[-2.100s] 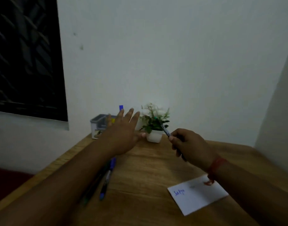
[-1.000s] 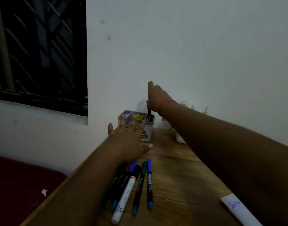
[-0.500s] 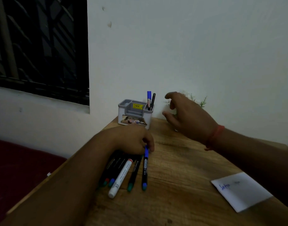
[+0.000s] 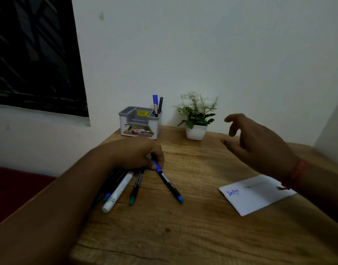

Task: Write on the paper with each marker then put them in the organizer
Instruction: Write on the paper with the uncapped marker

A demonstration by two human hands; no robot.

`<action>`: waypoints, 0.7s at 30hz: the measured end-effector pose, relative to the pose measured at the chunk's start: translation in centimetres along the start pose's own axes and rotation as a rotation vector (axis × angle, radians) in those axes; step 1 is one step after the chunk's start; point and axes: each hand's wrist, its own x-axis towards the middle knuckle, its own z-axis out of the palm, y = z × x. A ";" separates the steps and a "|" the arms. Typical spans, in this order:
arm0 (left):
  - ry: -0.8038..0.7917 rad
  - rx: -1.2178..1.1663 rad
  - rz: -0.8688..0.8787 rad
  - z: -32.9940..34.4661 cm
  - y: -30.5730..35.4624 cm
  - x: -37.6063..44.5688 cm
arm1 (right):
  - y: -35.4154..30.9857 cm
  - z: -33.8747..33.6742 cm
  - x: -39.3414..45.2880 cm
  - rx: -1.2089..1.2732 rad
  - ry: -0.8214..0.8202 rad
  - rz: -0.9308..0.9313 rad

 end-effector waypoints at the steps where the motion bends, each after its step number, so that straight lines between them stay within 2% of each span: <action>1: 0.007 -0.002 -0.003 0.0 0.0 0.0 | 0.7 -0.3 -0.8 0.000 -0.010 0.018; 4: 0.053 -0.008 0.026 -0.1 0.1 -0.1 | 2.5 -1.0 -3.1 -0.011 -0.059 0.053; 10: 0.322 -0.208 0.153 0.0 3.2 0.9 | 4.9 -1.6 -6.4 -0.024 -0.254 0.004; 13: 0.353 -0.248 0.195 0.3 6.5 2.6 | 4.8 -1.2 -7.3 0.059 -0.321 -0.029; 18: 0.249 -0.217 0.203 0.9 10.2 6.6 | 4.3 -0.9 -7.8 0.279 -0.225 -0.033; 21: 0.221 -0.264 0.245 1.3 12.9 9.5 | 4.4 -0.9 -8.1 0.409 -0.087 -0.053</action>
